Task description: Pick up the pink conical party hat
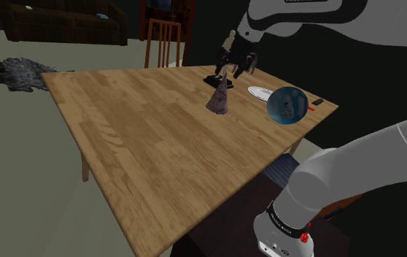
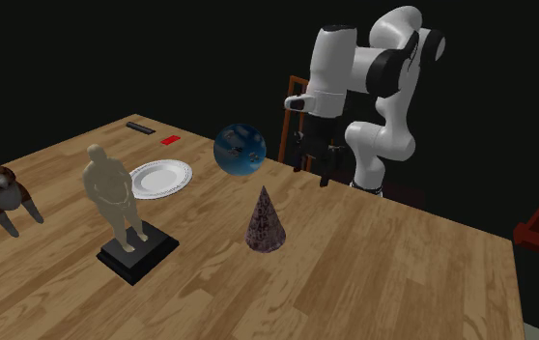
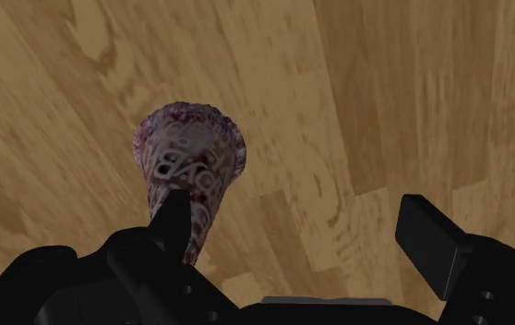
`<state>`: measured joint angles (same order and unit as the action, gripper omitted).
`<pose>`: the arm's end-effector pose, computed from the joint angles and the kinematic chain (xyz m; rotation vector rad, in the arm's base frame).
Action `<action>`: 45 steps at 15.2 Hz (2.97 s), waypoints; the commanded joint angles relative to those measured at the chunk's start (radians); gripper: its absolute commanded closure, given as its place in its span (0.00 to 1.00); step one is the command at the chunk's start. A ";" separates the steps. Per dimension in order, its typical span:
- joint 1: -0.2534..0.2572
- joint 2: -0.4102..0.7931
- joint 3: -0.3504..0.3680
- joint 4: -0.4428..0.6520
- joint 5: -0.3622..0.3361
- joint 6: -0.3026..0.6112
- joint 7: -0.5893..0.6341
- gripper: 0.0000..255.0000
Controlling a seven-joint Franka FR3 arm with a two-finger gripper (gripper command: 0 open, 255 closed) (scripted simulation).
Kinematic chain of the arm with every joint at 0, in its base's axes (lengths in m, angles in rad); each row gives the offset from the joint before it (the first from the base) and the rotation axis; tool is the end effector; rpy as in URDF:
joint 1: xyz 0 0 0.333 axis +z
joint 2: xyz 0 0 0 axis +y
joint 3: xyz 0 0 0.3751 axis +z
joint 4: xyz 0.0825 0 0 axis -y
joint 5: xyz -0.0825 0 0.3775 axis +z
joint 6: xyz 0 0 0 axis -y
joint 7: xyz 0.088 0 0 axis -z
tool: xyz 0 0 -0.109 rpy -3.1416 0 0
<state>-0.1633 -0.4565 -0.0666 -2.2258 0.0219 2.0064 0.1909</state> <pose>0.3948 -0.0970 0.6268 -3.0048 0.6473 -0.3658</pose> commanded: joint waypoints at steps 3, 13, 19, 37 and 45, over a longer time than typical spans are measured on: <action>-0.045 0.078 -0.013 0.050 -0.025 0.099 0.072 0.00; -0.101 0.175 -0.033 0.072 -0.058 0.258 0.168 0.00; -0.101 0.181 -0.034 0.031 -0.059 0.305 0.169 1.00; -0.100 0.170 -0.032 0.141 -0.058 0.184 0.168 1.00; -0.099 0.172 -0.031 0.226 -0.056 0.102 0.167 1.00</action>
